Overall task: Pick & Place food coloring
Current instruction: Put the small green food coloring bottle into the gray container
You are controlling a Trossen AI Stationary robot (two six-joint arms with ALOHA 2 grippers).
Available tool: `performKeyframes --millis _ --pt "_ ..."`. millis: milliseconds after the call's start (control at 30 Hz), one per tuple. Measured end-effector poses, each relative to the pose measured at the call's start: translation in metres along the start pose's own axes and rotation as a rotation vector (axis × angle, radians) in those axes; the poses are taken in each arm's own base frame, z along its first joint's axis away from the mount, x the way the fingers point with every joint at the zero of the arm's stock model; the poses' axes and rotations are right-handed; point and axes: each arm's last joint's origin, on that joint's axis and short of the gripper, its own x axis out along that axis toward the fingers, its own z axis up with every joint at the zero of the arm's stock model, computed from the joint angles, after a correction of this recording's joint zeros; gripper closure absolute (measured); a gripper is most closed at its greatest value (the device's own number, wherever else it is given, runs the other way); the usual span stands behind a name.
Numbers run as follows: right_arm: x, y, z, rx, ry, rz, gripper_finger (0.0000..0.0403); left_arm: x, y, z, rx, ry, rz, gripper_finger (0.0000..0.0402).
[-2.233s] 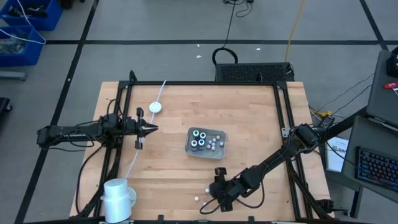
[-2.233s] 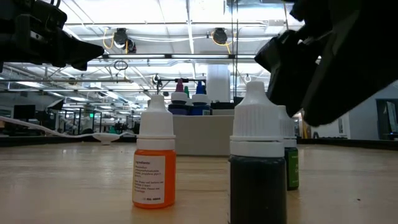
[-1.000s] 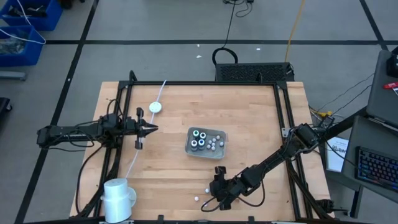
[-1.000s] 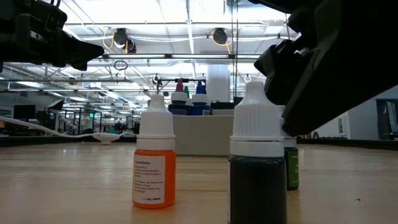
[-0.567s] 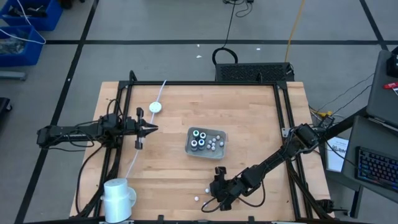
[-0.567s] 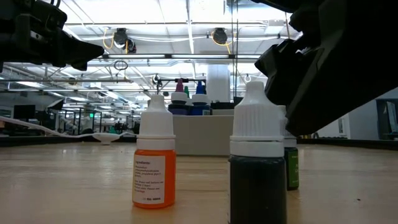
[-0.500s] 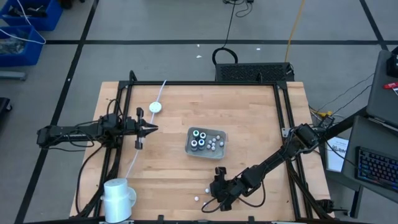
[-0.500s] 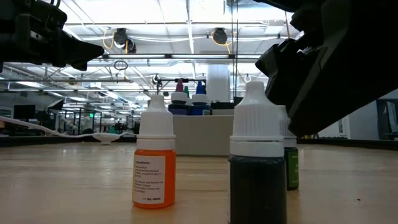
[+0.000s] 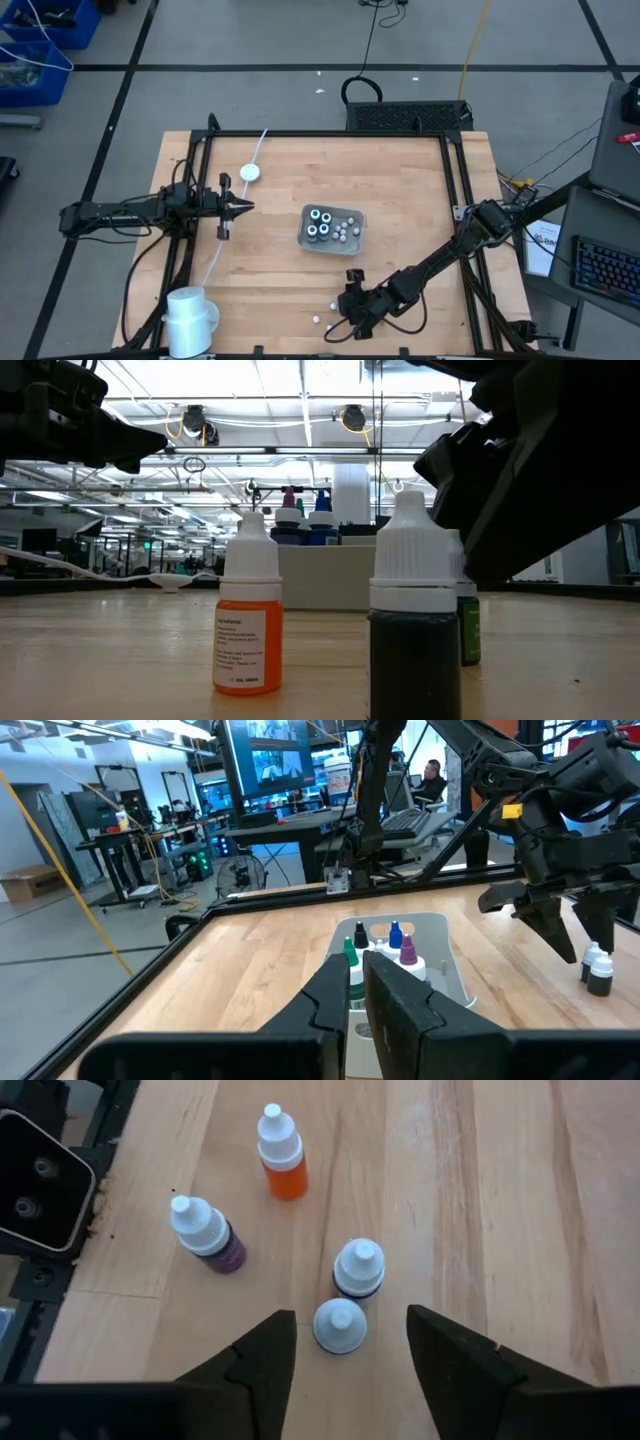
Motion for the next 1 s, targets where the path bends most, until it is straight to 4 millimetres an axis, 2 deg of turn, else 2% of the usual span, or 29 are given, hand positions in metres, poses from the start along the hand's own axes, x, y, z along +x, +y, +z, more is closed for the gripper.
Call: performKeyframes --millis 200,633,933,1000 --pt "0.0054 0.0005 -0.0026 -0.009 0.003 -0.001 0.0256 0.0000 0.0000 0.0002 0.000 -0.001 0.000 0.0360" --pt "0.0060 0.0023 0.0008 -0.008 -0.033 0.015 0.0290 0.0000 0.0000 0.0001 0.000 0.000 0.000 0.0360" --pt "0.0060 0.0035 0.0003 -0.021 -0.013 0.060 0.0355 0.0000 0.0001 0.0001 0.000 0.000 0.000 0.0360" --pt "0.0059 0.0035 0.0002 -0.024 -0.011 0.060 0.0359 0.0000 0.0001 0.0001 0.000 0.000 0.000 0.0360"
